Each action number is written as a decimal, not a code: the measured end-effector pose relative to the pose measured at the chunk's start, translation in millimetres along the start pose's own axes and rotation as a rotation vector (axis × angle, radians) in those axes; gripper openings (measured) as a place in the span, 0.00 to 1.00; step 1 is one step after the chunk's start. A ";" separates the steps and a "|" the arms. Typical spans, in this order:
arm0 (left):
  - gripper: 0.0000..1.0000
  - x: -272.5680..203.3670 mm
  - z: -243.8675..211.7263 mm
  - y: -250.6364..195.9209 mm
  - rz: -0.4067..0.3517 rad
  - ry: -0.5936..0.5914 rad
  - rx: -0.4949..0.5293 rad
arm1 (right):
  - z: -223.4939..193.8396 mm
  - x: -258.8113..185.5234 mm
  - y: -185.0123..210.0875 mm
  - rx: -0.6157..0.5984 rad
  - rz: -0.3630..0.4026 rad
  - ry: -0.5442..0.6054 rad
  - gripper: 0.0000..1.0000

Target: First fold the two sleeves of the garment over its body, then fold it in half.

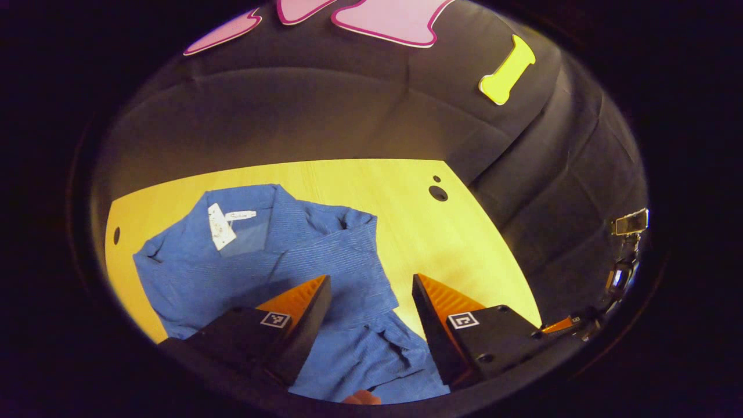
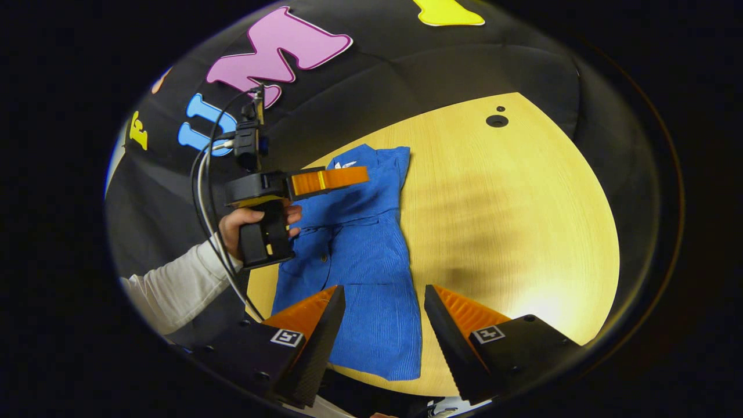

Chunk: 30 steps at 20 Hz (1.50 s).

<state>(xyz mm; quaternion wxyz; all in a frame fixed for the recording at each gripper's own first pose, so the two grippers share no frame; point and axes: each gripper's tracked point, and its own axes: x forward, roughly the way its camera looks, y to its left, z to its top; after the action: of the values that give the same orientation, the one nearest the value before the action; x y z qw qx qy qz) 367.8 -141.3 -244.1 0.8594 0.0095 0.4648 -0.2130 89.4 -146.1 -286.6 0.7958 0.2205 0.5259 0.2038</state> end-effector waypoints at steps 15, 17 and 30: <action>0.83 -208.9 -323.7 176.8 0.319 0.365 -0.267 | -122.2 27.7 28.5 -0.008 -0.147 0.228 0.89; 0.83 -217.1 -352.0 182.0 0.305 0.429 -0.323 | -139.7 31.9 17.1 0.039 -0.184 0.295 0.90; 0.83 -215.9 -433.2 195.4 0.282 0.621 -0.282 | -218.7 39.5 -45.8 0.105 -0.460 0.492 0.90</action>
<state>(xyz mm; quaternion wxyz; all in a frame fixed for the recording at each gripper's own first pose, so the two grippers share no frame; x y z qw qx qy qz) -6.3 206.4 -352.2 0.6912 0.0188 0.7223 -0.0134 -94.7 -131.8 -418.5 0.6578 0.0808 0.7478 0.0386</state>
